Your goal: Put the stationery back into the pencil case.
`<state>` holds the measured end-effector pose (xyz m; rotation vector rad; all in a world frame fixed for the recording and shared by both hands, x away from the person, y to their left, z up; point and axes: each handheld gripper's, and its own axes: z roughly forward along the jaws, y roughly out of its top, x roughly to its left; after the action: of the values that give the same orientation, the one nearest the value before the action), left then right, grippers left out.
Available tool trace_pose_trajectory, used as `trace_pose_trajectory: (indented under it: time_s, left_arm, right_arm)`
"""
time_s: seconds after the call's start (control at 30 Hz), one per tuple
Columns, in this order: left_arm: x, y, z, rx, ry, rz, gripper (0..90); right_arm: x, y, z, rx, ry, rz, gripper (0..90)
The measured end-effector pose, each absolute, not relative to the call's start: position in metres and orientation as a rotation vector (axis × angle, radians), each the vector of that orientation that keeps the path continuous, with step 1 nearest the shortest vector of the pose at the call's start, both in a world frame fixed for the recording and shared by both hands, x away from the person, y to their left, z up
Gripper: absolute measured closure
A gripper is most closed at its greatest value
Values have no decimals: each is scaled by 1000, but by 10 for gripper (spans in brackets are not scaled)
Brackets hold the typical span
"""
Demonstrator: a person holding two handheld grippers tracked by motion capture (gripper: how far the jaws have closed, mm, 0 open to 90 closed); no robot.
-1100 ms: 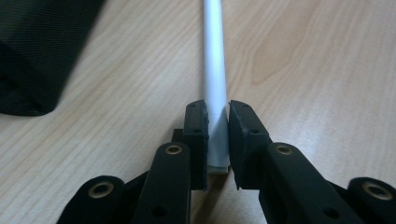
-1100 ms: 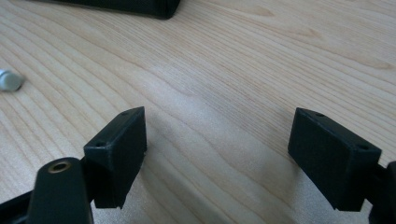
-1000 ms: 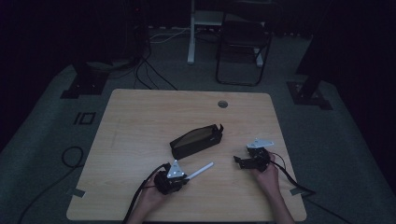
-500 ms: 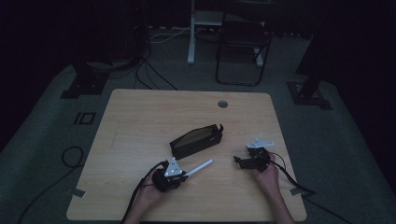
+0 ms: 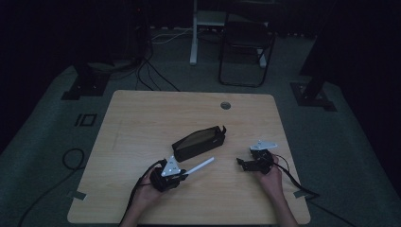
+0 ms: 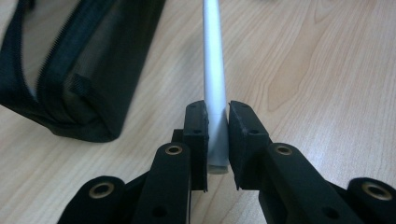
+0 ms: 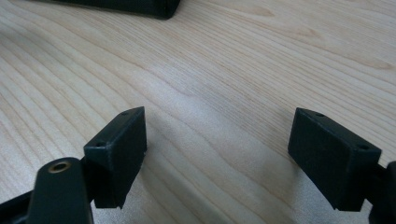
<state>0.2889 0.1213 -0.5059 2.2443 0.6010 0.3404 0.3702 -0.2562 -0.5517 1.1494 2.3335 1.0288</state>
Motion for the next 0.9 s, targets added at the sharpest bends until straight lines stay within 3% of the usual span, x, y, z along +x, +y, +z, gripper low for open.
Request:
trace_pose_trajectory:
  time_s: [0.9]
  left_arm:
    - [295,136,-477,2198,580,407,787]
  right_arm:
    - [370,-256,-552,1149,2333,1029,192]
